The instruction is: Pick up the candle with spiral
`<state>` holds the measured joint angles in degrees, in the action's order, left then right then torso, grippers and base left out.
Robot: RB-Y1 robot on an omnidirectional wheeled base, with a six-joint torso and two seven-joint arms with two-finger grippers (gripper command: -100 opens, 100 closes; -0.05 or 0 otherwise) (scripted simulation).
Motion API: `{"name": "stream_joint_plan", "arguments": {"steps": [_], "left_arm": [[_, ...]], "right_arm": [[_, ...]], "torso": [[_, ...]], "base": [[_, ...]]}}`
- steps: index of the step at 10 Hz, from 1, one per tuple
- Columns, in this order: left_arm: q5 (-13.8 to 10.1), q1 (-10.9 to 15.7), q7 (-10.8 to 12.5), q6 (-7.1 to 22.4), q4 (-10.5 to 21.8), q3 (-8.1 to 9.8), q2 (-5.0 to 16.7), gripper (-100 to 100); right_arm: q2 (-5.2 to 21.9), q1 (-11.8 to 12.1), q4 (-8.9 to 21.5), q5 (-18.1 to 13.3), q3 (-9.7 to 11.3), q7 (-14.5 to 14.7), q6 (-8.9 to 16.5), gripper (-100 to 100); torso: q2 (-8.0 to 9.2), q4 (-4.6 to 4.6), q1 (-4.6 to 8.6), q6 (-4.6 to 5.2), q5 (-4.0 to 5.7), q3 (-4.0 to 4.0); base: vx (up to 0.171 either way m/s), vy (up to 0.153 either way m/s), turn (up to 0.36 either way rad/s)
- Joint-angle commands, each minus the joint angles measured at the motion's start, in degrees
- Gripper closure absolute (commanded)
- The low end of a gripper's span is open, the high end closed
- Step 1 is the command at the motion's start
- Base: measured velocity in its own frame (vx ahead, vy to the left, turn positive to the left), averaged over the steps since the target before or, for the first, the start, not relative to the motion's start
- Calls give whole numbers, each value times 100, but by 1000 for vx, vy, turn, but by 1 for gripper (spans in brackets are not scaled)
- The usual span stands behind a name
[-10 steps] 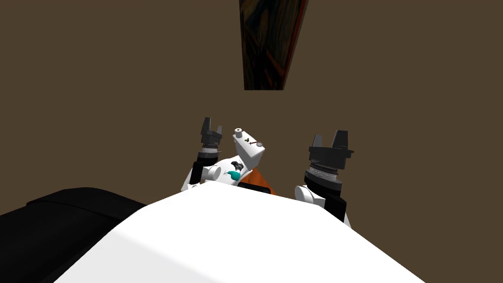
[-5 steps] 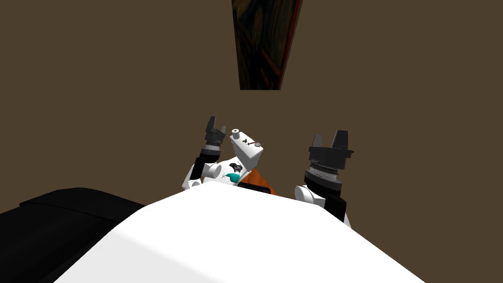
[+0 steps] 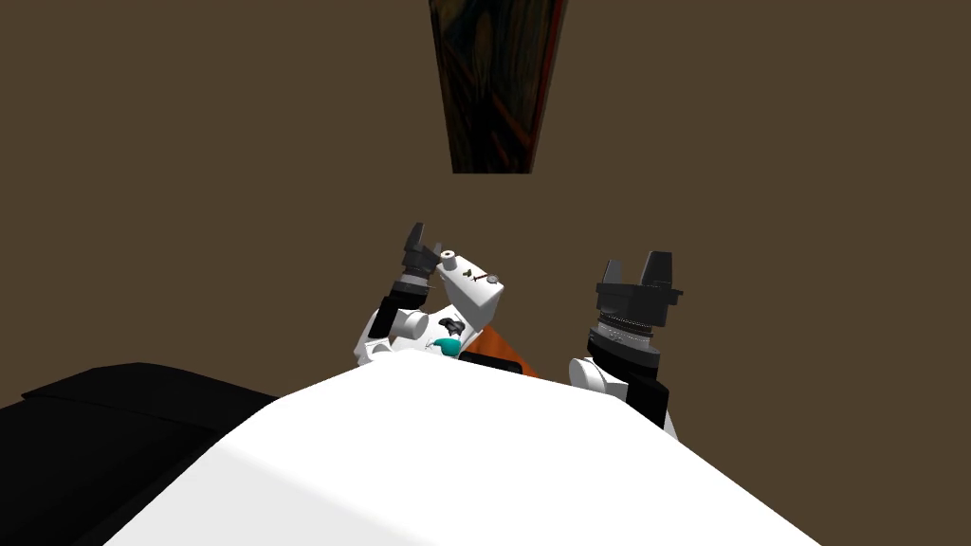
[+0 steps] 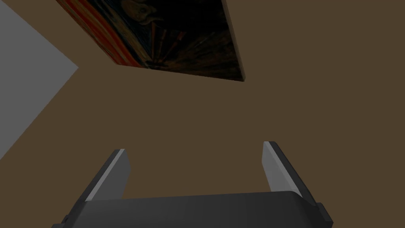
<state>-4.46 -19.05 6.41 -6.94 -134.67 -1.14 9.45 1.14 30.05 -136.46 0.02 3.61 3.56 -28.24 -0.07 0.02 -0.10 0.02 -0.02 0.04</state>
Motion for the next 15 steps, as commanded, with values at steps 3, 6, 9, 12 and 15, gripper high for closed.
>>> {"name": "stream_joint_plan", "arguments": {"steps": [3, 6, 9, 12, 15], "left_arm": [[-12, 183, 253, 561, -21, -30, 67, -100], [-17, 436, 610, 1066, -44, -59, 145, -100], [-10, 566, 797, 1489, -52, -70, 180, -100], [3, 697, 989, 1937, -57, -78, 212, -100], [23, 829, 1182, 2375, -59, -83, 242, -100]], "right_arm": [[0, 0, 0, 0, 0, 0, 0, 0], [0, 1, 0, 0, -1, 0, 0, 0], [0, 1, 0, 0, -1, 0, 0, 0], [0, 1, 0, 0, 0, 0, 0, 0], [0, 1, 0, 0, 0, 0, 0, 0]], "torso": [[1, 0, 0, -1, 0, -1], [2, 0, 0, -5, -1, -1], [2, 0, 5, -6, 0, -1], [0, 0, 2, -3, 0, 0], [1, 0, 5, -3, 1, 0]], "base": [[5, 32, -123], [5, 32, -184], [2, 21, -117], [7, 28, -140], [4, 20, -106]]}}
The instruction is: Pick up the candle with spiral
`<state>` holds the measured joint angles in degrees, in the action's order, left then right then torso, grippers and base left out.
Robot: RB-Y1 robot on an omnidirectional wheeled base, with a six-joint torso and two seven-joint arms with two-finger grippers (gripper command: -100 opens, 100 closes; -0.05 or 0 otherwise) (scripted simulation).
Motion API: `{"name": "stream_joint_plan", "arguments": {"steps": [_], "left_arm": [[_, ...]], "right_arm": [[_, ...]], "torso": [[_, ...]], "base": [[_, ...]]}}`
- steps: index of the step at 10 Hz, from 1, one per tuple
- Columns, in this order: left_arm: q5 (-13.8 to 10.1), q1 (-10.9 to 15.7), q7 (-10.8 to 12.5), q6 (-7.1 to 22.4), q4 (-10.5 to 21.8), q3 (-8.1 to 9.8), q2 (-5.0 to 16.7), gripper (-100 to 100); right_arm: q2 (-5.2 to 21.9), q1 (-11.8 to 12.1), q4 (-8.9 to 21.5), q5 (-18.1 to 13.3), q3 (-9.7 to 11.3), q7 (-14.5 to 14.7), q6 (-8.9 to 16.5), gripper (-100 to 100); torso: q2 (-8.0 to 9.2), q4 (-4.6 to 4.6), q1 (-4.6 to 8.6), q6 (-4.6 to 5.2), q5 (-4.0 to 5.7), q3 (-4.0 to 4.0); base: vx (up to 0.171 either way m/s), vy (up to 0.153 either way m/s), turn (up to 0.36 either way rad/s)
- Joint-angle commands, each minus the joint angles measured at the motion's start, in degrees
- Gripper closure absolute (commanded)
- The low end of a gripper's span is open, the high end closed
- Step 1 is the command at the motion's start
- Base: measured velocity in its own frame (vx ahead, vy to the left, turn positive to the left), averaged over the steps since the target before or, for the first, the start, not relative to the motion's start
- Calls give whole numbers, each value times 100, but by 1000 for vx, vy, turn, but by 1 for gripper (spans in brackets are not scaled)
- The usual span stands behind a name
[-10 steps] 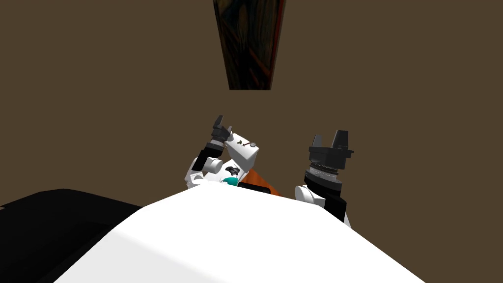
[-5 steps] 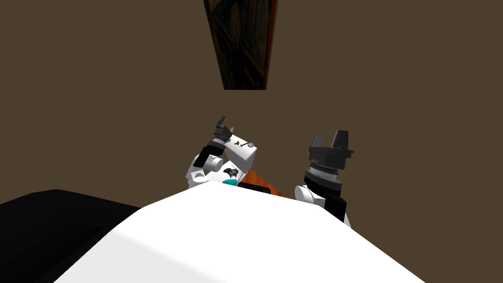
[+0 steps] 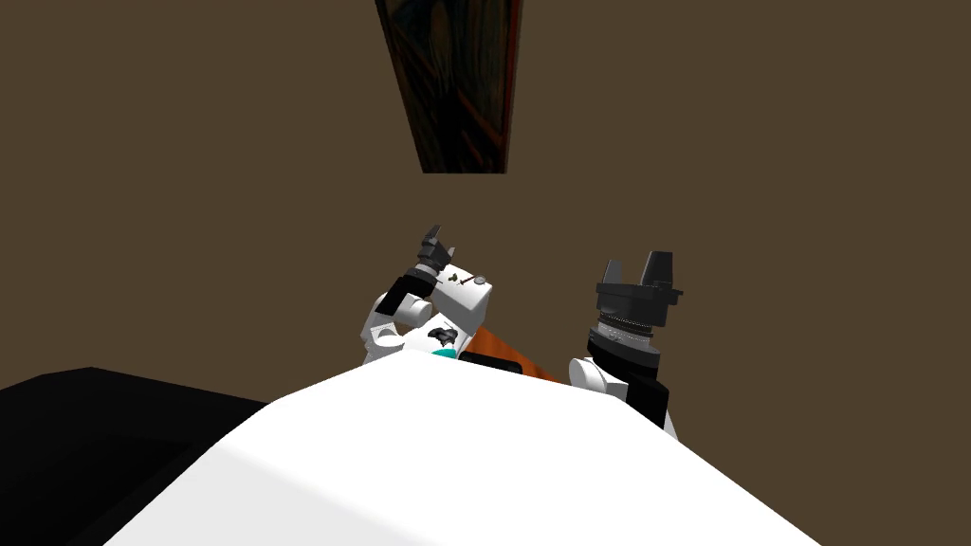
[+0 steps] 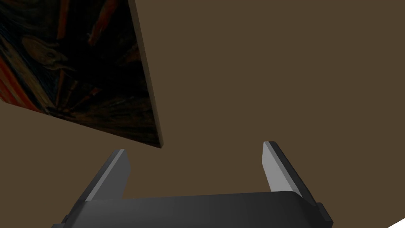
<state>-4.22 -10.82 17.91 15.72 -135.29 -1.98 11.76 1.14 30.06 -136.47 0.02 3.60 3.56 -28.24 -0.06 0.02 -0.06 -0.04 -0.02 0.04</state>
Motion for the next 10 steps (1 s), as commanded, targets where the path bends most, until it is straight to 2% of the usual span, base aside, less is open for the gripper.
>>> {"name": "stream_joint_plan", "arguments": {"steps": [1, 3, 4, 6, 7, 8, 9, 10], "left_arm": [[27, 136, 229, 286, 7, 0, 39, -100], [27, 136, 229, 537, 7, 0, 39, -100], [64, 264, 426, 751, 16, 2, 65, -100], [64, 264, 426, 954, 16, 2, 65, -100], [110, 389, 623, 1204, 31, 10, 89, -100], [110, 389, 623, 1371, 31, 10, 89, -100], [165, 511, 820, 1538, 52, 21, 108, -100], [165, 511, 820, 1709, 52, 21, 108, -100]], "right_arm": [[0, 0, 0, 0, 0, 0, 0, 0], [0, 0, 0, 0, 0, 0, 0, 0], [0, 0, 0, 0, 0, 0, 0, 0], [0, 0, 0, 0, 0, 0, 0, 0], [0, 1, 0, 0, 0, 0, 0, 0], [0, 0, 0, 0, 0, 0, 0, 0], [0, 0, 0, 0, 0, 0, 0, 0], [0, 0, 0, 0, 0, 0, 0, 0]], "torso": [[0, 0, 0, 0, 0, 0], [-2, 0, -1, -1, 0, 1], [-1, 0, 3, -2, 0, 1], [-2, 0, 1, -1, 0, 1], [-1, 0, 4, -3, 1, 1], [-3, 0, 5, 2, 1, 1], [-2, 1, 2, -2, 0, 1], [-5, 1, 1, 2, 1, 3]], "base": [[7, 29, -243], [7, 18, -49], [6, 15, -201], [7, 17, -61], [9, 11, -212], [9, 21, -120], [16, 23, -246], [13, 28, -103]]}}
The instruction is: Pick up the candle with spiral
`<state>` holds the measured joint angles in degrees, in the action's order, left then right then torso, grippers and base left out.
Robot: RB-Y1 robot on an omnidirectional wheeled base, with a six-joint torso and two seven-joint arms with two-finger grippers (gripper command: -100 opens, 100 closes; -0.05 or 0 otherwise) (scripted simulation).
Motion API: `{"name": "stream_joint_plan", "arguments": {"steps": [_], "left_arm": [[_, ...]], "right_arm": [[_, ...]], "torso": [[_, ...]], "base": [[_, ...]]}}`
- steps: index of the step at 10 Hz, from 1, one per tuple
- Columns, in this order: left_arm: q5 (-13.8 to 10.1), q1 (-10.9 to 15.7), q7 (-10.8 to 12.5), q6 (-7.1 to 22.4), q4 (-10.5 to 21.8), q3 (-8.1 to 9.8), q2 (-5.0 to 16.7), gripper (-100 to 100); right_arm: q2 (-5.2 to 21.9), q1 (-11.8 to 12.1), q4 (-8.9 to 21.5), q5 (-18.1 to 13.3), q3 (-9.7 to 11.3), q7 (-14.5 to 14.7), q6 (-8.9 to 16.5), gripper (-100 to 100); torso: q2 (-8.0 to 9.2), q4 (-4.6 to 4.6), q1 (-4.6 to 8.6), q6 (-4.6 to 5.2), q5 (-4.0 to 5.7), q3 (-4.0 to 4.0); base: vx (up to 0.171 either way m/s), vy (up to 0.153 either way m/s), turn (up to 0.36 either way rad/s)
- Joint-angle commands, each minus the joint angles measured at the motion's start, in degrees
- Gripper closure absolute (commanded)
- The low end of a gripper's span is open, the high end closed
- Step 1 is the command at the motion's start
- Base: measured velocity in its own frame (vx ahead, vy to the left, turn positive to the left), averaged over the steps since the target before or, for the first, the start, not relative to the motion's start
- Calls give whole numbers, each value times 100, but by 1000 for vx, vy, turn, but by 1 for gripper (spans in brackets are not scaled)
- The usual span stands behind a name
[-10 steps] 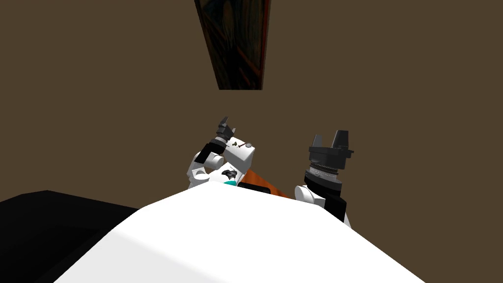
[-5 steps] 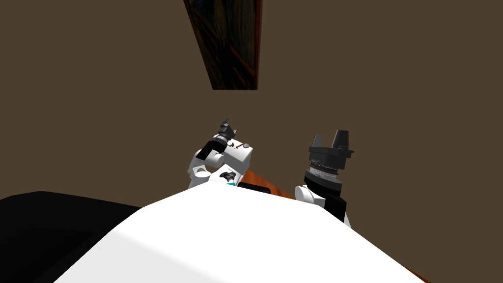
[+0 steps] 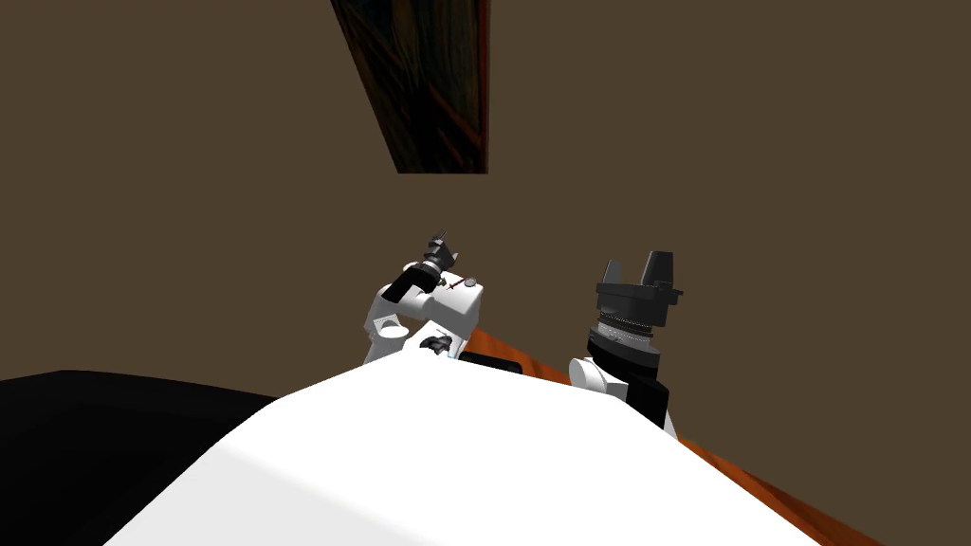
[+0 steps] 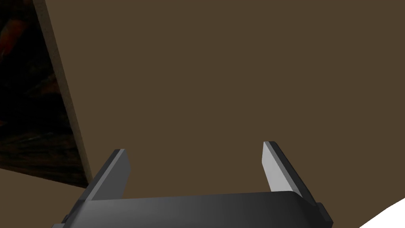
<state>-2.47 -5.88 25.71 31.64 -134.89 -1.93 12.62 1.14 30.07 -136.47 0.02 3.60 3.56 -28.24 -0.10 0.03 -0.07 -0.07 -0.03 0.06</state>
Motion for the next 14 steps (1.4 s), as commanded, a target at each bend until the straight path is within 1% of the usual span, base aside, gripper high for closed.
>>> {"name": "stream_joint_plan", "arguments": {"steps": [1, 2, 3, 4, 5, 6, 7, 8, 9, 10, 11, 12, 13, 14], "left_arm": [[-9, 16, 39, 223, 12, 16, 22, -100], [55, 135, 235, 412, 39, 32, 39, -100], [55, 135, 235, 575, 39, 32, 39, -100], [55, 135, 235, 663, 39, 32, 39, -100], [129, 248, 429, 875, 73, 53, 51, -100], [129, 248, 429, 1025, 73, 53, 51, -100], [129, 248, 429, 1107, 73, 53, 51, -100], [212, 357, 621, 1315, 114, 78, 59, -100], [212, 357, 621, 1477, 114, 78, 59, -100], [212, 357, 621, 1553, 114, 78, 59, -100], [303, 461, 811, 1802, 161, 107, 62, -100], [303, 461, 811, 1947, 161, 107, 62, -100], [303, 461, 811, 1997, 161, 107, 62, -100], [402, 560, 999, 2243, 215, 140, 58, -100]], "right_arm": [[0, 0, 0, 0, 0, 0, 0, 0], [0, 0, 0, 0, 0, 0, 0, 0], [0, -1, 0, 0, 1, 0, 0, 0], [0, 0, 0, 0, 0, 0, 0, 0], [0, 0, 0, 0, 0, 0, 0, 0], [0, -1, 0, 0, 0, 0, 0, 0], [0, 0, 0, 0, 0, 0, 0, 0], [0, 0, 0, 0, 0, 0, 0, 0], [0, -1, 0, 0, 0, 0, 0, 0], [0, 0, 0, 0, 0, 0, 0, 0], [0, 0, 0, 0, 0, 0, 0, 0], [0, 0, 0, 0, 0, 0, 0, 0], [0, 0, 0, 0, 0, 0, 0, 0], [0, 0, 0, 0, 0, 0, 0, 0]], "torso": [[0, 0, 0, 0, 0, 0], [2, 0, 3, -1, 0, -1], [1, 0, 5, 4, 2, -1], [1, 0, 4, 0, 1, 0], [2, 0, 6, -1, 1, -1], [0, 0, 7, 4, 2, 0], [0, 0, 4, 0, 1, 0], [1, 0, 6, -1, 1, -1], [-1, 0, 5, 3, 2, 0], [-2, 0, 3, -1, 1, 1], [1, 0, 6, -2, 1, -1], [-2, 0, 8, 3, 2, 1], [-1, 0, 6, -1, 1, 1], [1, 0, 7, -2, 1, -1]], "base": [[5, 13, 46], [12, 11, -198], [12, 20, -124], [6, 9, 8], [13, 7, -177], [14, 18, -111], [8, 12, 0], [17, 14, -202], [17, 21, -100], [7, 9, 18], [16, 6, -178], [16, 15, -112], [7, 9, 12], [18, 10, -184]]}}
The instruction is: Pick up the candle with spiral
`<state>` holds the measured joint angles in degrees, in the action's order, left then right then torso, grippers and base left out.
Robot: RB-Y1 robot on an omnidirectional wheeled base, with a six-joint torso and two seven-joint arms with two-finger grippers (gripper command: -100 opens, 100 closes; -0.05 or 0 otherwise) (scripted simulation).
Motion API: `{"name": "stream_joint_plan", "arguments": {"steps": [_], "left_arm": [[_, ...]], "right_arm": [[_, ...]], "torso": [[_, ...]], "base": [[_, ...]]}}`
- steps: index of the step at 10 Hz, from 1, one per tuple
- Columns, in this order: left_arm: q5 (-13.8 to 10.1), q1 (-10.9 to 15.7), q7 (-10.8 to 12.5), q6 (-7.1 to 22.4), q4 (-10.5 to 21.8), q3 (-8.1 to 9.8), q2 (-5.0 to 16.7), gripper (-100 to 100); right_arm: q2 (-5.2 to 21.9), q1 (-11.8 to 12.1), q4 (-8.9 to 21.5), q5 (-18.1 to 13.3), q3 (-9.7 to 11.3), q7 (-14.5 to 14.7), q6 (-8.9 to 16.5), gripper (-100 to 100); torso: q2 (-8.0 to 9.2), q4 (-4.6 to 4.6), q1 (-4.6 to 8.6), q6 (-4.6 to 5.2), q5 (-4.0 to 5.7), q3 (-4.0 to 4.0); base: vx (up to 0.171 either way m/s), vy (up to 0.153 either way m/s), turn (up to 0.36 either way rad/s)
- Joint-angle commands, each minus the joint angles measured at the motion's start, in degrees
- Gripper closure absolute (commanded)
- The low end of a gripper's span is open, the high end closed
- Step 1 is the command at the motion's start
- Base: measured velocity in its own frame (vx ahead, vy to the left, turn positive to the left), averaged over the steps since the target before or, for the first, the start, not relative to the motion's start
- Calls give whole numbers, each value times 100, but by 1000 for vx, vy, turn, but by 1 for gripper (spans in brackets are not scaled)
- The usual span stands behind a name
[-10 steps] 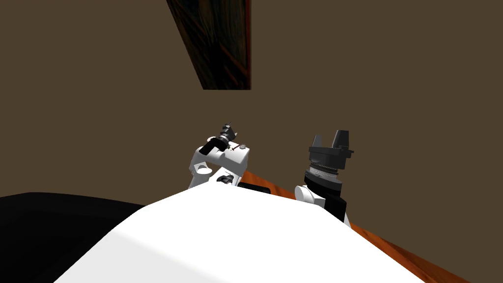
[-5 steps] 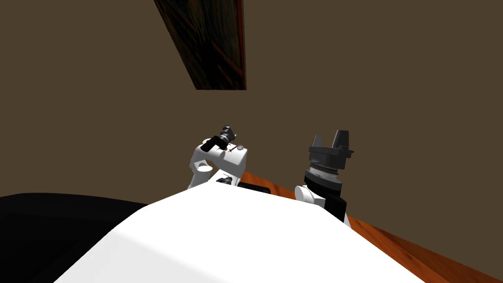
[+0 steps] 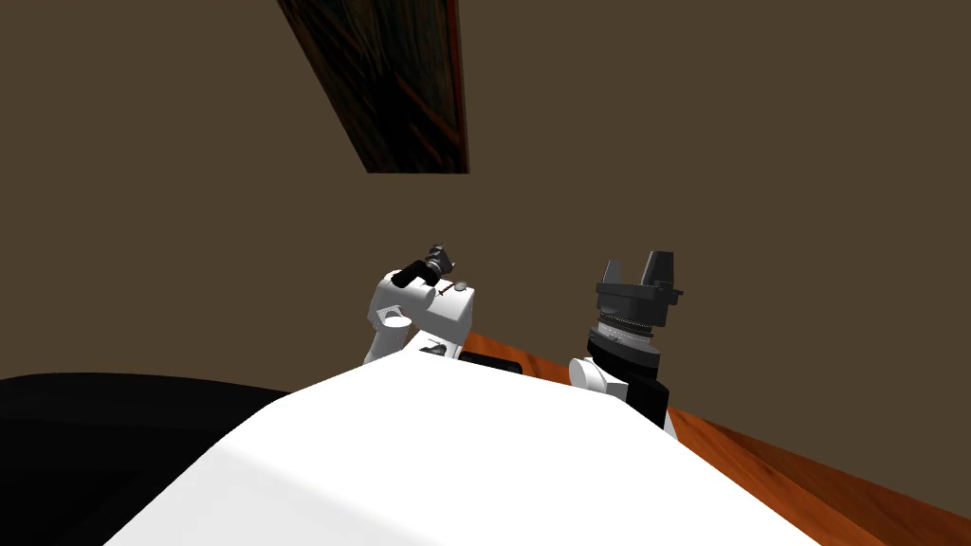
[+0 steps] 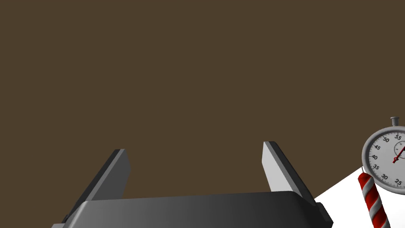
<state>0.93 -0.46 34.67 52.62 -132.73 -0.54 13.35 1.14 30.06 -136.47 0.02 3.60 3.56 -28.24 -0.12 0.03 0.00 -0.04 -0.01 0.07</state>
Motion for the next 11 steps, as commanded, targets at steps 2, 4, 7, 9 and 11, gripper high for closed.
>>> {"name": "stream_joint_plan", "arguments": {"steps": [2, 4, 7, 9, 11], "left_arm": [[62, 19, 102, 341, -1, 1, -15, -100], [168, 112, 286, 697, 57, 38, -25, -100], [279, 198, 465, 1137, 120, 78, -44, -100], [394, 278, 640, 1431, 188, 121, -70, -100], [513, 352, 809, 1760, 259, 166, -105, -100]], "right_arm": [[0, 1, 0, 0, 0, 0, 0, 0], [0, 0, 0, 0, 0, 0, 0, 0], [0, 0, 0, 0, 0, 0, 0, 0], [0, 1, 0, 0, -1, 0, 0, 0], [0, 1, 0, 0, 0, 0, 0, 0]], "torso": [[0, 0, -2, -4, -1, 0], [0, 0, 2, -1, 0, 0], [0, 0, 1, -1, 0, 0], [2, 0, 0, -6, 0, -1], [0, 1, 0, -5, 0, 1]], "base": [[14, 13, -42], [17, 10, -130], [15, 10, -84], [16, 7, -65], [23, 13, -107]]}}
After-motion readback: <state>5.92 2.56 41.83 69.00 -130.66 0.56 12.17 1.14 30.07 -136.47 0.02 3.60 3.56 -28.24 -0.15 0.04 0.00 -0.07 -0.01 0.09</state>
